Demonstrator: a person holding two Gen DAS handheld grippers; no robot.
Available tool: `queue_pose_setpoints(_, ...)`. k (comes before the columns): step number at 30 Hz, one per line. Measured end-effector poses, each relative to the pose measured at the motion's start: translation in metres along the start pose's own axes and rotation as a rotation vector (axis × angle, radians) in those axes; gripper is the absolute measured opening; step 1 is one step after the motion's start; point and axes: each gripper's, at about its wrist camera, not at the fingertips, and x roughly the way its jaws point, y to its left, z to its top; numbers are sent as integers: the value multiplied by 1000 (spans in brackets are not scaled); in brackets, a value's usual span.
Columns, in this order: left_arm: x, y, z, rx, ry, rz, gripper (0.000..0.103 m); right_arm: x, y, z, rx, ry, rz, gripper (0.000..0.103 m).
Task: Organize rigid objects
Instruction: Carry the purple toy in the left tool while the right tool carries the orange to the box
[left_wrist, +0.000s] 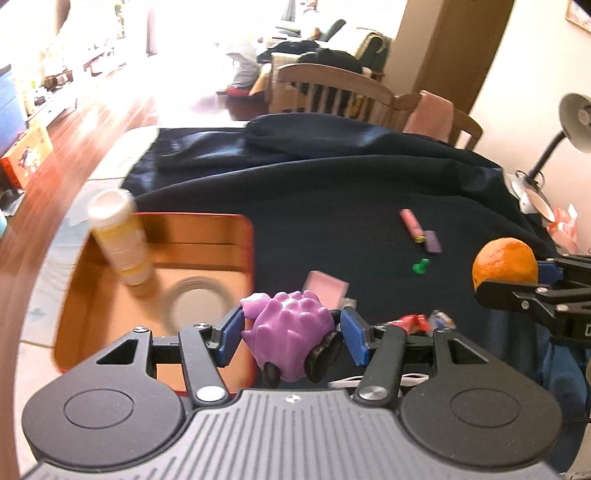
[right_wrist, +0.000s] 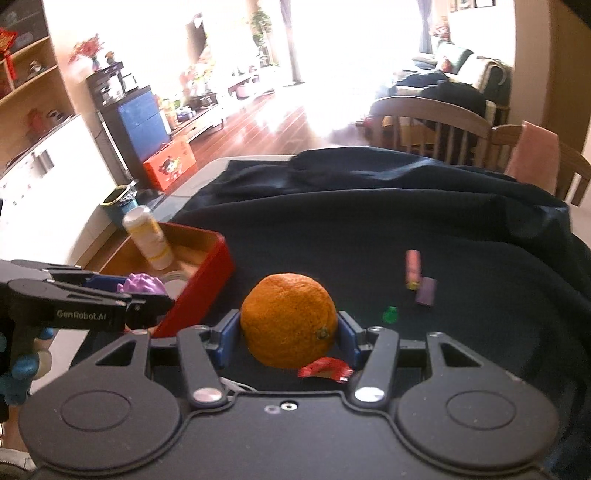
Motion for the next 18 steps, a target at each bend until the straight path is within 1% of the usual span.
queue_pose_setpoints(4, -3, 34, -1, -29, 2, 24, 57, 14, 25, 5, -28, 14, 14, 54)
queue_pose_setpoints(9, -3, 71, -1, -41, 5, 47, 57, 34, 58, 15, -51, 17, 27, 54)
queue_pose_setpoints(13, 2, 94, 1, -28, 13, 62, 57, 55, 82, 26, -78, 18, 38, 54)
queue_pose_setpoints(18, 14, 115, 1, 0, 39, 72, 57, 89, 107, 39, -102, 17, 25, 54)
